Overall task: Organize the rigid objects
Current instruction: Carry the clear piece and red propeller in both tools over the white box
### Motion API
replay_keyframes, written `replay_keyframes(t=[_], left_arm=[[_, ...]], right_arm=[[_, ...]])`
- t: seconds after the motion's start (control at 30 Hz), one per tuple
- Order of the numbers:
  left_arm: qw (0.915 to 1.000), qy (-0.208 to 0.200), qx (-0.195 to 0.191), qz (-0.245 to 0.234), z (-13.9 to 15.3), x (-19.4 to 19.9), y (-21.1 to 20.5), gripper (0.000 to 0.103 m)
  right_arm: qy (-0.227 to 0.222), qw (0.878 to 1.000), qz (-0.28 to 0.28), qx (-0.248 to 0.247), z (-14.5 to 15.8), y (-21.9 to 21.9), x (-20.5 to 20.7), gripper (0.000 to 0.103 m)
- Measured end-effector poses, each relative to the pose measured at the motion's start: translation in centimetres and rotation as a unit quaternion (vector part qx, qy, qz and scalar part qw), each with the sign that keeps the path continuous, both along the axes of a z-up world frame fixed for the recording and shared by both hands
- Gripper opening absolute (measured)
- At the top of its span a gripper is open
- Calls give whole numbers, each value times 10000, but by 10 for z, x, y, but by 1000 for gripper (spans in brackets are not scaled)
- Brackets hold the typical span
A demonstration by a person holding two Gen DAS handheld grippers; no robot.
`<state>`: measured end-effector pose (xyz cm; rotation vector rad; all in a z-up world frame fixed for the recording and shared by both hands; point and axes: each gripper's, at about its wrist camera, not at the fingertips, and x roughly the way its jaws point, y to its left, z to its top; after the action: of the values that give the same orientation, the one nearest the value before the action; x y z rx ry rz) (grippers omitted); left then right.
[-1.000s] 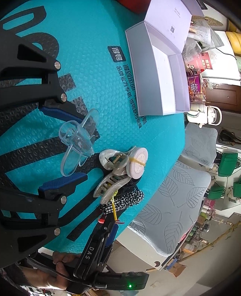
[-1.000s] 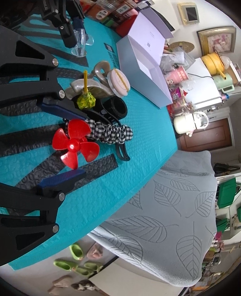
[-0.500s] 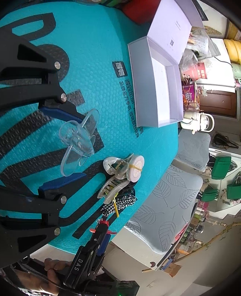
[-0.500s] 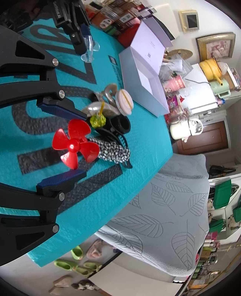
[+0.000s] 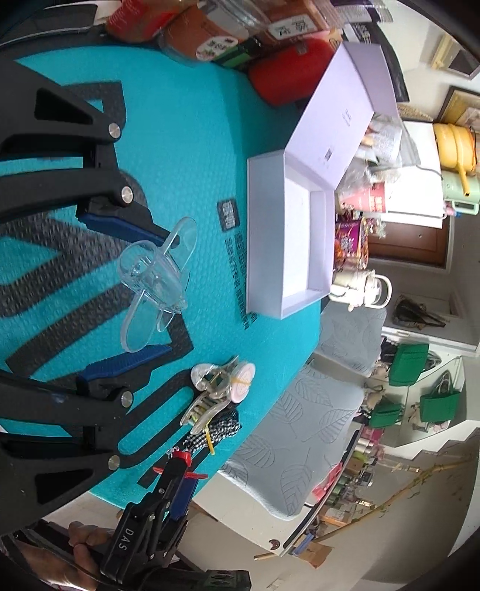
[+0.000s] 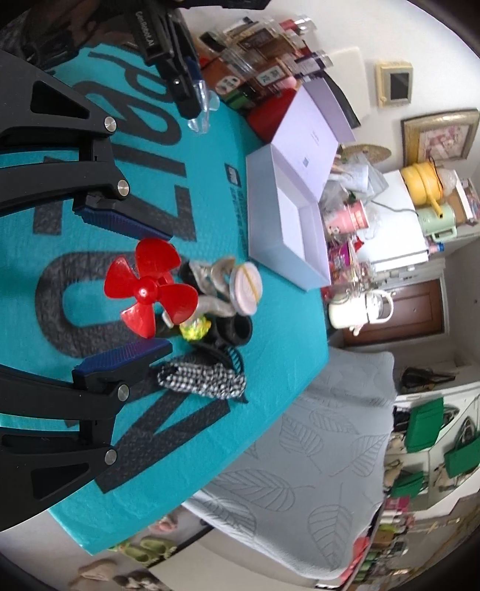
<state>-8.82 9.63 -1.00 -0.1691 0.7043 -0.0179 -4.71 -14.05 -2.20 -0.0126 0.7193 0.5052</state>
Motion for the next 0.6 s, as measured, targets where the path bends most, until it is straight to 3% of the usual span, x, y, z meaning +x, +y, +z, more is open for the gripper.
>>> replay_keyframes(t=[0.6], left_arm=[[9959,-563,281,646,35,-11,39,54]], right_arm=[[-384,9914,1253,-2,26,80,1,54]])
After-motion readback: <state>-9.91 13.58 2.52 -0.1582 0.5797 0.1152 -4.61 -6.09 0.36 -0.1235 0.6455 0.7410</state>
